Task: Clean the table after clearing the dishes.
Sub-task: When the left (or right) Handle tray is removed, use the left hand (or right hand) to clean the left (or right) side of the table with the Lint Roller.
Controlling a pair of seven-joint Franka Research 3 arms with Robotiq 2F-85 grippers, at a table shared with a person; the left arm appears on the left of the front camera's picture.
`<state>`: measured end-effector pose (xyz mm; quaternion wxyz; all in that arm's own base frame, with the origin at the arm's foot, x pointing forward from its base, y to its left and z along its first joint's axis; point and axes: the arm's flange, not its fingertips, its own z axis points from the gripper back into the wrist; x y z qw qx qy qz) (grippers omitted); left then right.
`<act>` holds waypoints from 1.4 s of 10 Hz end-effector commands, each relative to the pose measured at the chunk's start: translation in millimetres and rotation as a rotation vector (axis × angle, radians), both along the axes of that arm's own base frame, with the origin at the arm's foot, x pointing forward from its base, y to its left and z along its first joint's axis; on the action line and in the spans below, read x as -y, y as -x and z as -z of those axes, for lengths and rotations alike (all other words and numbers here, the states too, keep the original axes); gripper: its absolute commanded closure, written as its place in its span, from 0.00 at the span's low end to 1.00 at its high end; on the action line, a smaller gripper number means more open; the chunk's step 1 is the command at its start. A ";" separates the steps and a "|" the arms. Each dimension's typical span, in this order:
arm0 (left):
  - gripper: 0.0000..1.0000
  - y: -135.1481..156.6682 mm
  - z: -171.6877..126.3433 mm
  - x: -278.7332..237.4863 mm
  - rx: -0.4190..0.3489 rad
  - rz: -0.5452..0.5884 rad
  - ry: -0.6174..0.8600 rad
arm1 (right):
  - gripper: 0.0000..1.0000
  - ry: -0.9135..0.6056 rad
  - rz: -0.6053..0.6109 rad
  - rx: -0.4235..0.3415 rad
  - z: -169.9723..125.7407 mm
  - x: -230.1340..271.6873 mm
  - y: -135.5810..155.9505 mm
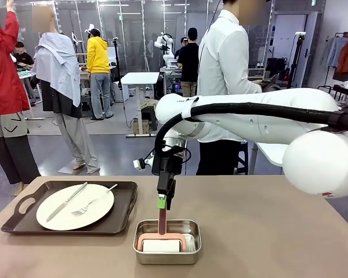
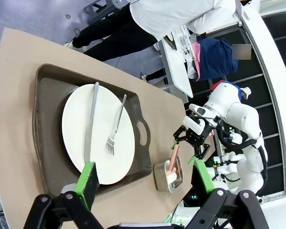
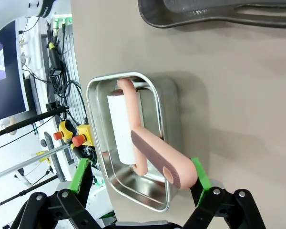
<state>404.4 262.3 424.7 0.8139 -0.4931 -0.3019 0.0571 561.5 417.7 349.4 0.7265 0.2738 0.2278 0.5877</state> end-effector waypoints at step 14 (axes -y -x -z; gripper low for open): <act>0.00 2.3 -1.5 -2.2 0.012 0.010 0.006 | 0.75 0.069 -0.042 -0.029 6.6 -20.4 -11.2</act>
